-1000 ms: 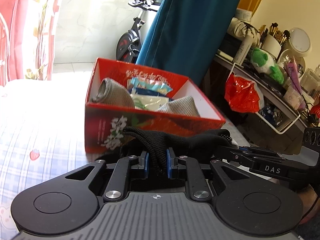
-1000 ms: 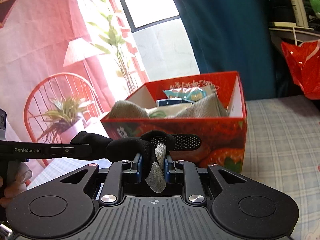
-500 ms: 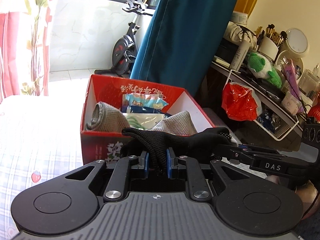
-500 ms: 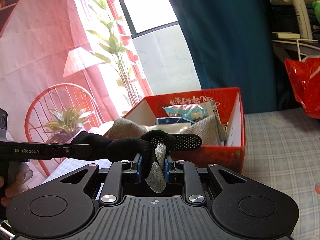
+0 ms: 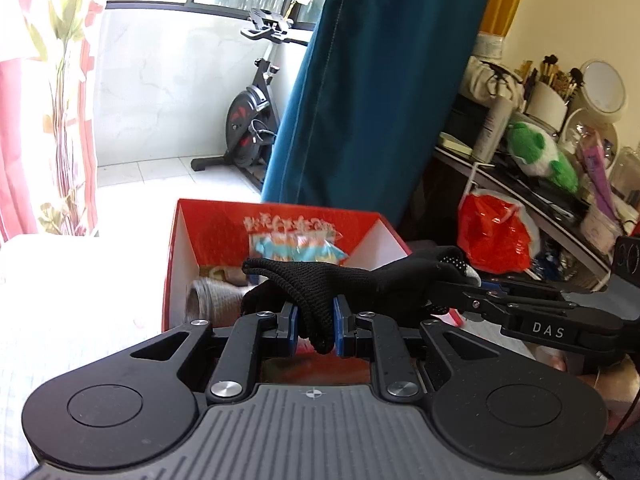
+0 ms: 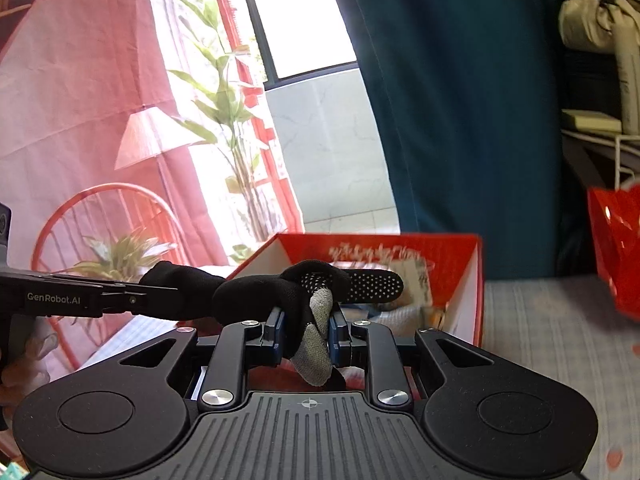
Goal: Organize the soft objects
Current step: 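Lower the gloves into the box and open both grippers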
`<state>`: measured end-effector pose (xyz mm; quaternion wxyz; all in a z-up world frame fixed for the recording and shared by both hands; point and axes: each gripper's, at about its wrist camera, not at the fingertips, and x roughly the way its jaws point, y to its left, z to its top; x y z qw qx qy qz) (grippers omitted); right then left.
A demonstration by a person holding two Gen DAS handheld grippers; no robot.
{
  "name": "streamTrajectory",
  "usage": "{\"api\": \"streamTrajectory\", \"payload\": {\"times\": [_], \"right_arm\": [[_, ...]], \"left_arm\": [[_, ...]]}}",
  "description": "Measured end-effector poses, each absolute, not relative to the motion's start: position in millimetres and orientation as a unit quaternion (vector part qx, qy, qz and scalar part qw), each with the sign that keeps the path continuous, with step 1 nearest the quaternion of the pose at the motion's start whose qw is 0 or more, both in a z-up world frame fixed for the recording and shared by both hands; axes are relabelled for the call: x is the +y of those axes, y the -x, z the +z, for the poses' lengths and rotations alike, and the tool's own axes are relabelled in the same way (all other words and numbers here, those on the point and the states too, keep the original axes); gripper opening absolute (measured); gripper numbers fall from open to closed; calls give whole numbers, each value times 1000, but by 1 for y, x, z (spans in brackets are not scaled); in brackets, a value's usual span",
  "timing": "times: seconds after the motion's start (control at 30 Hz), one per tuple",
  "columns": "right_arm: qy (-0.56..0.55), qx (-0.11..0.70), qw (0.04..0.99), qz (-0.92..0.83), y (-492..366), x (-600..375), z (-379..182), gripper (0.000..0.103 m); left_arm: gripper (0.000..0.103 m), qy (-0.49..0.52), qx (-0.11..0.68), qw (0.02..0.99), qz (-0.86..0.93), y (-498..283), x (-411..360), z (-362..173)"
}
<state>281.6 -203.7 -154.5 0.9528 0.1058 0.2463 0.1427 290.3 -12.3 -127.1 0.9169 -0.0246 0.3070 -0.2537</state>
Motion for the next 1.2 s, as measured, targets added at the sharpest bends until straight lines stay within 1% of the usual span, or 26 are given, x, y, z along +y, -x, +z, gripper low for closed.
{"api": "streamTrajectory", "payload": {"times": [0.07,0.2,0.4,0.5,0.73,0.93,1.2], "right_arm": [[-110,251,951,140,-298,-205,-154,19],[-118,272,945,135,-324,-203,-164,19],[-134,343,922,116,-356,-198,-200,19],[-143,362,916,97,-372,-195,-215,19],[-121,387,911,77,-397,-188,-237,19],[-131,429,890,79,-412,-191,-248,19],[-135,442,883,76,-417,-191,-257,18]], "left_arm": [[18,18,309,919,-246,-304,-16,-126],[18,14,337,912,-232,-327,-20,-136],[18,36,399,890,-216,-364,-18,-167],[18,46,417,885,-200,-382,-20,-178],[18,14,438,880,-184,-403,-33,-197],[19,-3,457,868,-194,-411,-34,-207],[19,-11,469,863,-188,-418,-37,-215]]}}
